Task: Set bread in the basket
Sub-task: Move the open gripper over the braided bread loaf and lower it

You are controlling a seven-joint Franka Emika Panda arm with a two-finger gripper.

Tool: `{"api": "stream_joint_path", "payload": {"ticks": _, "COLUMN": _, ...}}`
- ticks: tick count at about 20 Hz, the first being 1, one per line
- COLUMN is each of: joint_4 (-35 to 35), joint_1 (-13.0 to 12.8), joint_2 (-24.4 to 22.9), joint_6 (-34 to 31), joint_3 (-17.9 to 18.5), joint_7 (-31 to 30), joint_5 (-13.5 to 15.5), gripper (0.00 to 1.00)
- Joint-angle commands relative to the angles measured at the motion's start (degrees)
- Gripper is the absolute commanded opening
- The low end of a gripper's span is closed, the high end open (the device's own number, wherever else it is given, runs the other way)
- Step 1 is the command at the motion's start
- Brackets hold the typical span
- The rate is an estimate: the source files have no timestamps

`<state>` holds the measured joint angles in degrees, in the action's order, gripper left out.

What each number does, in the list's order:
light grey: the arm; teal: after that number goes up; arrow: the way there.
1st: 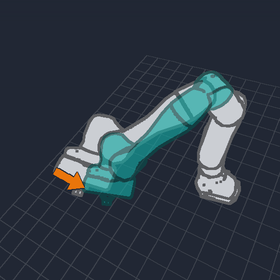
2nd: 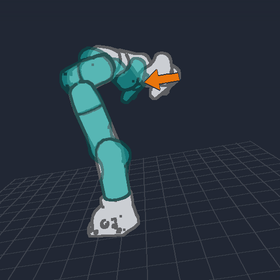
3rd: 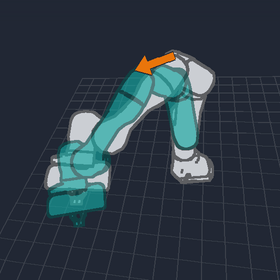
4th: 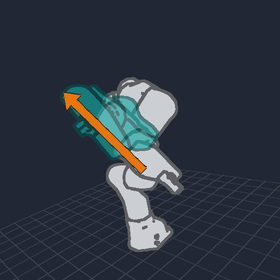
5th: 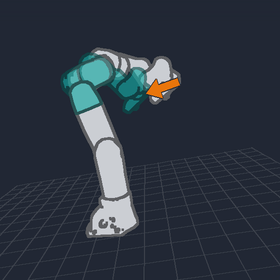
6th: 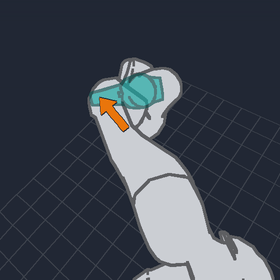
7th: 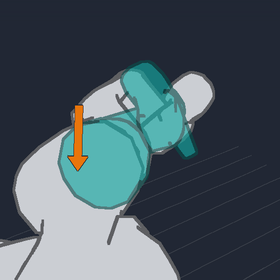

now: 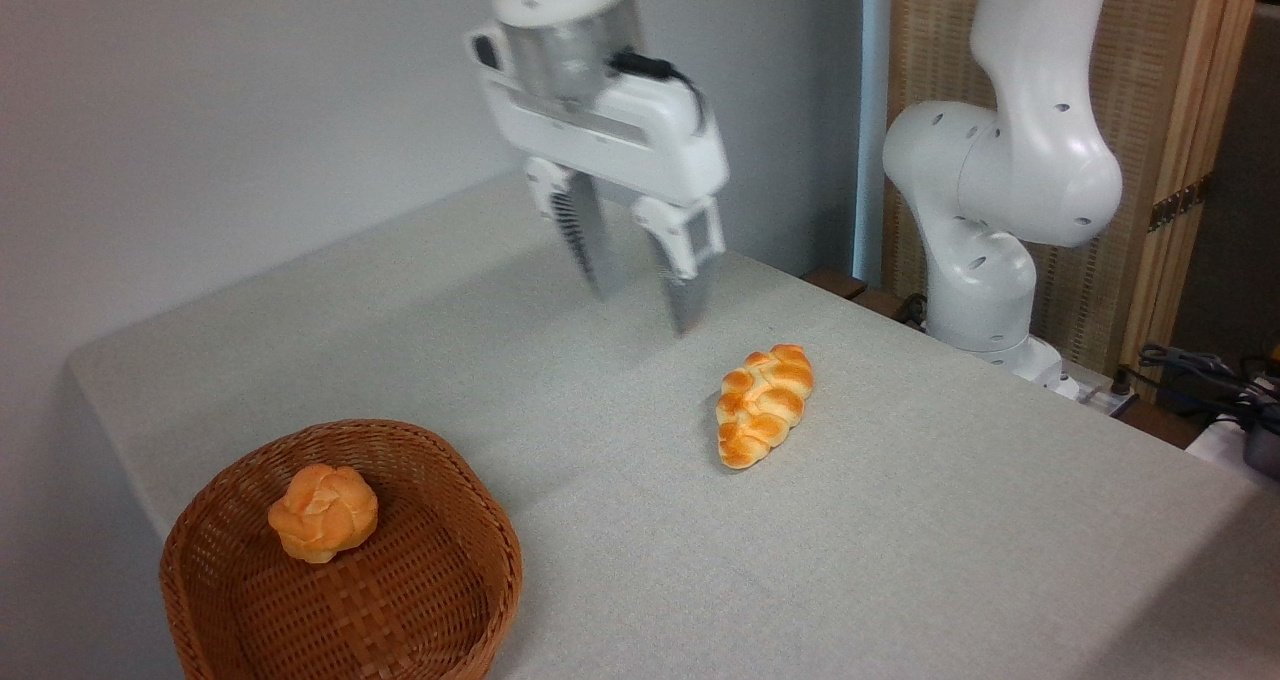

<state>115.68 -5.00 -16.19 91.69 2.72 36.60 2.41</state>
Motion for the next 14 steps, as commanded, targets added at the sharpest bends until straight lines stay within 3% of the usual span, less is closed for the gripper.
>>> {"api": "stream_joint_path", "payload": {"ticks": 1, "joint_4": 11.2, "joint_1": -4.2, "joint_2": -7.1, "joint_6": 1.7, "joint_3": 5.0, "joint_7": -4.8, "joint_5": 1.2, "gripper": 1.0}}
{"api": "stream_joint_path", "payload": {"ticks": 5, "joint_4": 16.7, "joint_1": -4.1, "joint_2": -7.2, "joint_6": 6.6, "joint_3": 5.0, "joint_7": -10.1, "joint_5": 1.2, "gripper": 1.0}}
{"api": "stream_joint_path", "payload": {"ticks": 8, "joint_4": 20.8, "joint_1": -4.1, "joint_2": -7.3, "joint_6": 8.9, "joint_3": 5.1, "joint_7": -10.9, "joint_5": 0.6, "gripper": 1.0}}
{"api": "stream_joint_path", "payload": {"ticks": 14, "joint_4": 22.5, "joint_1": -4.1, "joint_2": -7.1, "joint_6": 9.0, "joint_3": 5.2, "joint_7": -10.7, "joint_5": -0.1, "gripper": 1.0}}
